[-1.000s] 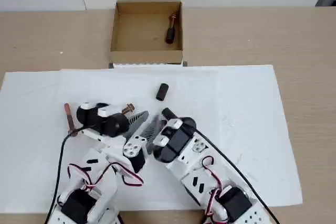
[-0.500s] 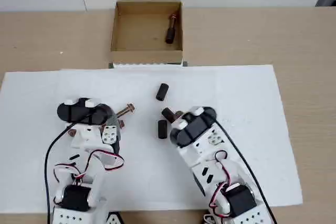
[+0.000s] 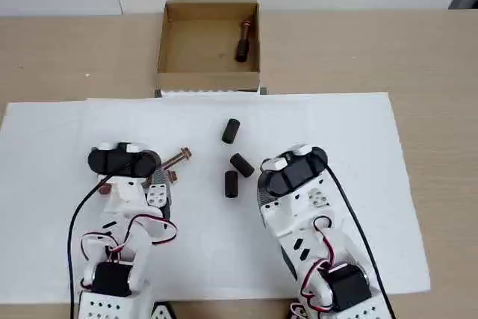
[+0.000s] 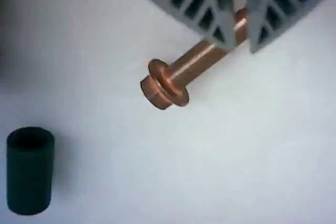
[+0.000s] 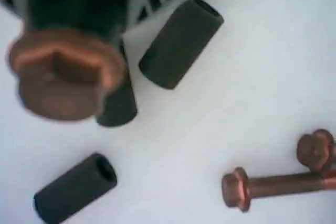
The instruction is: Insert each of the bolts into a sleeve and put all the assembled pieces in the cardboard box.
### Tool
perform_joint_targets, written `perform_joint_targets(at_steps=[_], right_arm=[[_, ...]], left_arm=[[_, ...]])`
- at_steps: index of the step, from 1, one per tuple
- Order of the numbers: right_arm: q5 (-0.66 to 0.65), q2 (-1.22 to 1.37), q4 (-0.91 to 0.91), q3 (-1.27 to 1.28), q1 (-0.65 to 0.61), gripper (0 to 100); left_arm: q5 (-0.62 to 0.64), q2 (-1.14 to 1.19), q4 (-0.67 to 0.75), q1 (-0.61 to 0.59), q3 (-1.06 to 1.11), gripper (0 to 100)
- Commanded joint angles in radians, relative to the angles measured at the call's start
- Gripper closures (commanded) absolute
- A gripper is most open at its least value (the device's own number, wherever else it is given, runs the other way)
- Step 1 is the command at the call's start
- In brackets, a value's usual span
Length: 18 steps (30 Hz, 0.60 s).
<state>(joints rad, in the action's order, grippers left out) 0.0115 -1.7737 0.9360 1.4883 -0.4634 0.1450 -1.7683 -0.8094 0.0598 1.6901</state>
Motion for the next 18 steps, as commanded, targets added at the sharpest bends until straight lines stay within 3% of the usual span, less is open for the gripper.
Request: perform_joint_targets(at_steps=[1, 9, 18], right_arm=[[0.009, 0.087, -0.004, -0.137, 0.010, 99.6], [0.012, 0.587, -0.013, -0.512, 0.010, 99.6], [-0.055, 1.081, -0.168, -0.875, 0.047, 99.5]], left_arm=[[-0.005, -0.005, -0.006, -0.005, -0.005, 100], [-0.005, -0.005, -0.006, -0.005, -0.005, 100], [-0.005, -0.005, -0.006, -0.005, -0.005, 100]])
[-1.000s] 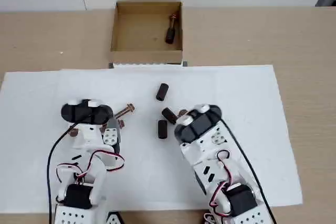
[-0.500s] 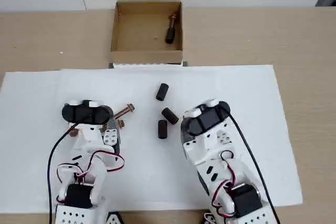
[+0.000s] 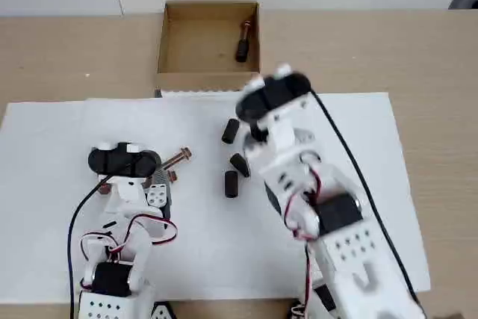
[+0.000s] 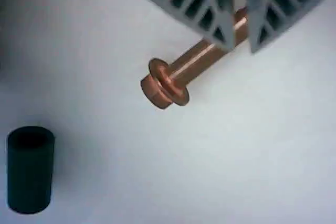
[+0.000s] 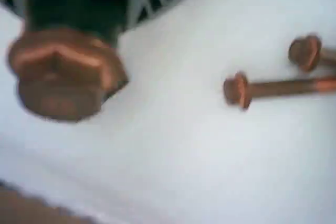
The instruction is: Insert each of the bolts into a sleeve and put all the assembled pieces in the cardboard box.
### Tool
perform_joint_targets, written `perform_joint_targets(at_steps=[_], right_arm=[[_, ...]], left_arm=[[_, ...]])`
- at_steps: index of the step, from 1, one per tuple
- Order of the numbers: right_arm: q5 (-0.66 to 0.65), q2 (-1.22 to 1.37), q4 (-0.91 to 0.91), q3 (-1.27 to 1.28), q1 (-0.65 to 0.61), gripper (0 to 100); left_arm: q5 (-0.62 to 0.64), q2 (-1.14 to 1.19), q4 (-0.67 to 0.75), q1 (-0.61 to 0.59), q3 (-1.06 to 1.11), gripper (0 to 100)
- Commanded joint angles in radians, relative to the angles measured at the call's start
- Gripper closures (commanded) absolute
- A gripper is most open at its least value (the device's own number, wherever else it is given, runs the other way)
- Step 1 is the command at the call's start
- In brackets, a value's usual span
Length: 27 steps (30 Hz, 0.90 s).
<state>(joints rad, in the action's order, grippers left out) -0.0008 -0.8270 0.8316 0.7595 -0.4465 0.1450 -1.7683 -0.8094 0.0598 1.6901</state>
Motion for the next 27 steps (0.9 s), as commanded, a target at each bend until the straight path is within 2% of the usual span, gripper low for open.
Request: perform_joint_targets(at_steps=[1, 10, 21, 27], right_arm=[[-0.052, 0.186, -0.081, -0.186, 0.044, 99.5], [-0.063, 0.598, -0.239, -0.535, 0.096, 99.5], [-0.262, 1.082, -0.504, -0.881, 0.096, 99.5], [-0.427, 1.297, -0.499, -1.049, 0.094, 99.5]], left_arm=[[-0.005, -0.005, -0.006, -0.005, -0.005, 100], [-0.005, -0.005, -0.006, -0.005, -0.005, 100], [-0.005, -0.005, -0.006, -0.005, -0.005, 100], [-0.003, -0.005, -0.006, -0.005, -0.005, 100]])
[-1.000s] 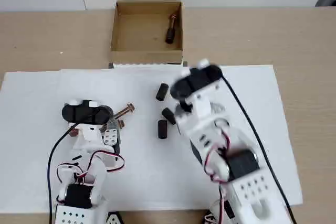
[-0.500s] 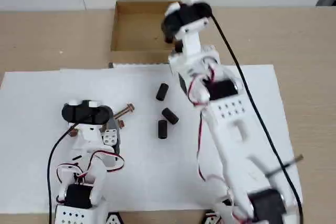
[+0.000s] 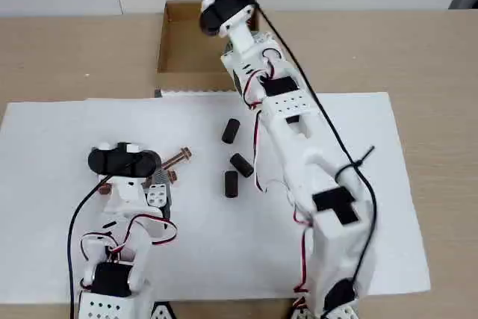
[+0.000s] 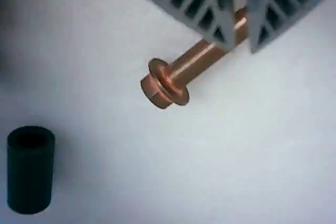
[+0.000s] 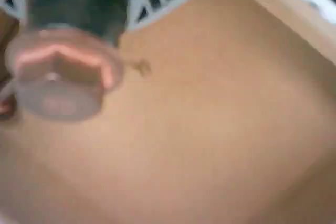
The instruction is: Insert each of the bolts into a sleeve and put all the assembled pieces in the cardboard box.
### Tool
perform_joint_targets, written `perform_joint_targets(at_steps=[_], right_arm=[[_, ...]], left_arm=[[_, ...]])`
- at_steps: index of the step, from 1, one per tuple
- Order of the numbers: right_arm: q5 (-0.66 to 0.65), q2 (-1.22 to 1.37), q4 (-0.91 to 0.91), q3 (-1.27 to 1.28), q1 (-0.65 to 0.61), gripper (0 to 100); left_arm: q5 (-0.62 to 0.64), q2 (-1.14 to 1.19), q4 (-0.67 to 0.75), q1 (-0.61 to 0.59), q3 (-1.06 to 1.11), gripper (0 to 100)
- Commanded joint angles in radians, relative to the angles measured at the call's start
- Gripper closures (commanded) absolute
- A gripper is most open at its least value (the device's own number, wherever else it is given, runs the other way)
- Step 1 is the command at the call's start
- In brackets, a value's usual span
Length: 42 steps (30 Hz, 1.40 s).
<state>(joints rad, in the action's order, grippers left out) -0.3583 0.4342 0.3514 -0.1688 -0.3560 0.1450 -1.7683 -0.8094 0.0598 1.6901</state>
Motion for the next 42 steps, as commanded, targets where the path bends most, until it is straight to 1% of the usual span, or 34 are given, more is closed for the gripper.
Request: perform_joint_targets(at_steps=[1, 4, 5, 8, 10, 17, 22, 29, 32, 37, 42], right_arm=[[-0.092, 0.062, -0.012, -0.144, 0.002, 99.5], [-0.144, 0.119, -0.008, -0.181, -0.001, 99.0], [-0.150, 0.127, -0.008, -0.189, -0.002, 97.3], [-0.149, 0.134, -0.008, -0.193, -0.010, 88.1], [-0.147, 0.139, -0.007, -0.193, -0.015, 84.2], [-0.147, 0.142, -0.007, -0.193, -0.025, 87.9], [-0.147, 0.136, -0.005, -0.193, -0.027, 88.0], [-0.138, 0.068, 0.170, -0.195, -0.028, 88.1], [-0.054, 0.015, 0.263, -0.195, -0.028, 88.2], [0.021, -0.082, 0.435, -0.195, -0.028, 88.2], [0.140, -0.140, 0.587, -0.195, -0.028, 88.1]], left_arm=[[-0.003, -0.005, -0.006, -0.006, -0.005, 100], [-0.002, -0.005, -0.006, -0.006, -0.005, 100], [-0.002, -0.005, -0.006, -0.006, -0.005, 100], [-0.002, -0.005, -0.006, -0.006, -0.005, 100], [-0.002, -0.005, -0.006, -0.006, -0.005, 100], [0.000, -0.005, -0.006, -0.006, -0.005, 100], [0.000, -0.005, -0.006, -0.006, -0.005, 100], [0.000, -0.005, -0.006, -0.006, -0.005, 100], [0.000, -0.005, -0.006, -0.006, -0.005, 100], [0.003, -0.005, -0.008, -0.031, -0.005, 100], [0.003, -0.005, -0.008, -0.029, -0.005, 100]])
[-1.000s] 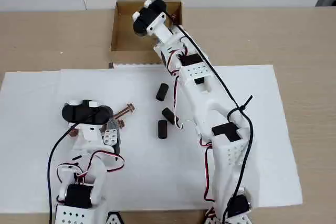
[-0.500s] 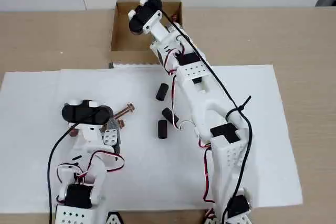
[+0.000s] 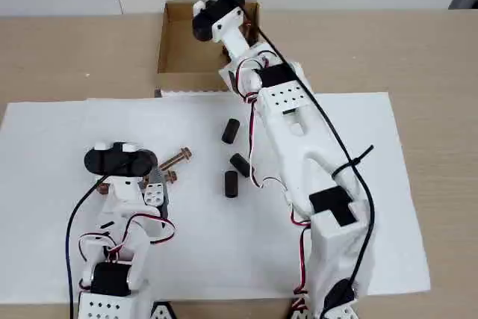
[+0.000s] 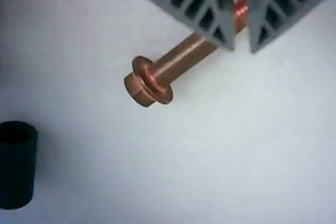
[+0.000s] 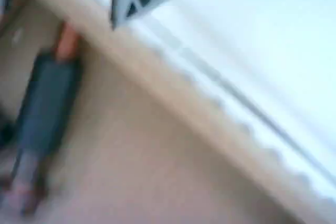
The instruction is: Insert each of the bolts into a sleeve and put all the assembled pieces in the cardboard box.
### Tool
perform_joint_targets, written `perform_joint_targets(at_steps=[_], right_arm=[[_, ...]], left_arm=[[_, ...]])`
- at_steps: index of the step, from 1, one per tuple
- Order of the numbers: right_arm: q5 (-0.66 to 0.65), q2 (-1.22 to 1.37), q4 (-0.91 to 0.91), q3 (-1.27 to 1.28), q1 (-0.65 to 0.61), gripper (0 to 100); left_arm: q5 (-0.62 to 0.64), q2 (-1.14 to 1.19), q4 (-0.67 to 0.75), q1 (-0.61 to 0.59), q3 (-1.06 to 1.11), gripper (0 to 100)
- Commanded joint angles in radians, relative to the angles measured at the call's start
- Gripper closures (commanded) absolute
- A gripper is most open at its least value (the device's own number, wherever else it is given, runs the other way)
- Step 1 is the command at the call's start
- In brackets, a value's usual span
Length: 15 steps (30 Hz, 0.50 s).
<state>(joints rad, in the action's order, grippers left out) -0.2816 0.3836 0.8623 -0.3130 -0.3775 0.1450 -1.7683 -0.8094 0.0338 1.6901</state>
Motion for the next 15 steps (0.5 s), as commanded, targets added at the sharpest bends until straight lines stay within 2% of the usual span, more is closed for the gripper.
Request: perform_joint_targets(at_steps=[1, 10, 15], right_arm=[[0.086, -0.099, 0.108, -0.051, -0.008, 88.1], [0.408, -0.170, 0.380, -0.051, -0.071, 88.0], [0.539, -0.200, 0.456, -0.051, -0.094, 87.7]], left_arm=[[0.003, -0.005, -0.008, -0.003, -0.005, 100], [0.003, -0.005, -0.008, -0.003, -0.005, 100], [0.003, -0.005, -0.008, -0.003, -0.005, 100]])
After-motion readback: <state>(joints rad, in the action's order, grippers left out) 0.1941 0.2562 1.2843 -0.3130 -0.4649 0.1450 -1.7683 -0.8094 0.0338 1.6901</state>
